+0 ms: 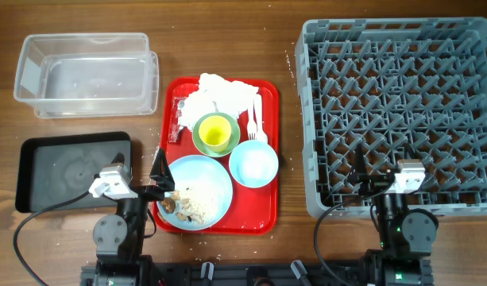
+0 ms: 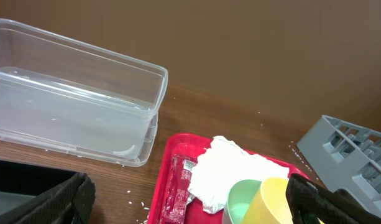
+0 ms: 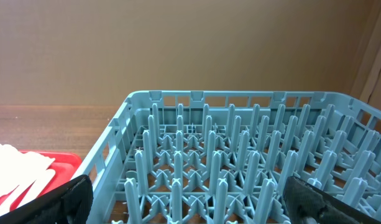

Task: Sort waste into correct bins and load items into the dishwasher rack

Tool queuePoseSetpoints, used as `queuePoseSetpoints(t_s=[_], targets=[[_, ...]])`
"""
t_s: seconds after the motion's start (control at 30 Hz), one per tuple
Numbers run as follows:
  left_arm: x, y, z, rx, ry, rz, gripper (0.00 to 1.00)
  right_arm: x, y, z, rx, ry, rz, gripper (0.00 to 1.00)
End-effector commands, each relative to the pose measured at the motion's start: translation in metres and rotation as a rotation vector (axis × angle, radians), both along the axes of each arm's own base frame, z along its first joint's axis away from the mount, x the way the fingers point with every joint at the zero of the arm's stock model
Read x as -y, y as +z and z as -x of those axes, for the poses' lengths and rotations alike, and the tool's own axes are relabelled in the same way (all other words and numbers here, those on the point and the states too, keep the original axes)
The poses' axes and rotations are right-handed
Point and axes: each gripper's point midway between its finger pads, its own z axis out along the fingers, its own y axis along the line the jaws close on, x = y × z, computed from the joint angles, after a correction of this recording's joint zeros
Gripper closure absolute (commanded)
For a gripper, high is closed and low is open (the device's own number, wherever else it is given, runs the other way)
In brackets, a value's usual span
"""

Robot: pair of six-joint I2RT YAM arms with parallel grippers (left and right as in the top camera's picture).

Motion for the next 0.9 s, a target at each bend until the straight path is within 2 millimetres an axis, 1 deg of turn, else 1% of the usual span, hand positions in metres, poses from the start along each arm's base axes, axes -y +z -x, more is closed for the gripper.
queuePoseSetpoints(t_s=[0.0, 0.13, 0.17, 0.2, 0.3, 0.37, 0.4, 0.47, 0.53, 0.57, 0.63, 0.73, 0.8, 0.87], targets=[[0.001, -0.001, 0.0, 0.0, -0.01, -0.02, 0.0, 0.003, -0.001, 0.0, -0.002, -0.018, 0.012, 0.0], [0.002, -0.001, 0.0, 0.001, -0.016, -0.017, 0.0, 0.003, -0.001, 0.0, -0.002, -0.018, 0.012, 0.0], [0.01, 0.0, 0.001, 0.001, -0.057, 0.017, 0.0, 0.003, -0.001, 0.0, -0.002, -0.018, 0.012, 0.0], [0.027, 0.002, 0.003, -0.002, -0.153, 0.126, 0.0, 0.003, -0.001, 0.0, -0.002, -0.018, 0.012, 0.0], [0.067, 0.009, 0.016, -0.041, -0.382, 0.338, 0.0, 0.003, -0.001, 0.0, -0.002, -0.018, 0.012, 0.0], [0.084, 0.01, 0.025, -0.08, -0.486, 0.421, 0.0, 0.003, -0.001, 0.0, -0.002, -0.018, 0.012, 0.0], [0.093, 0.018, 0.031, -0.075, -0.555, 0.466, 0.0, 0.003, -0.001, 0.0, -0.002, -0.018, 0.012, 0.0], [0.11, 0.049, 0.046, 0.031, -0.709, 0.432, 0.0, 0.003, -0.001, 0.0, -0.002, -0.018, 0.013, 0.0], [0.114, 0.073, 0.056, 0.11, -0.763, 0.396, 0.0, 0.003, -0.001, 0.0, -0.002, -0.018, 0.013, 0.0], [0.112, 0.083, 0.056, 0.123, -0.748, 0.394, 0.0, 0.003, -0.001, 0.0, -0.002, -0.018, 0.012, 0.0], [0.106, 0.092, 0.051, 0.085, -0.691, 0.388, 0.0, 0.003, -0.001, 0.0, -0.002, -0.018, 0.012, 0.0], [0.104, 0.088, 0.042, -0.107, -0.634, 0.29, 0.01, 0.003, -0.001, 0.0, -0.002, -0.018, 0.012, 0.0], [0.101, 0.087, 0.03, -0.279, -0.608, 0.217, 0.0, 0.003, -0.001, 0.0, -0.002, -0.018, 0.012, 0.0], [0.098, 0.087, 0.016, -0.45, -0.581, 0.181, 0.01, 0.003, -0.001, 0.0, -0.002, -0.018, 0.012, 0.0]])
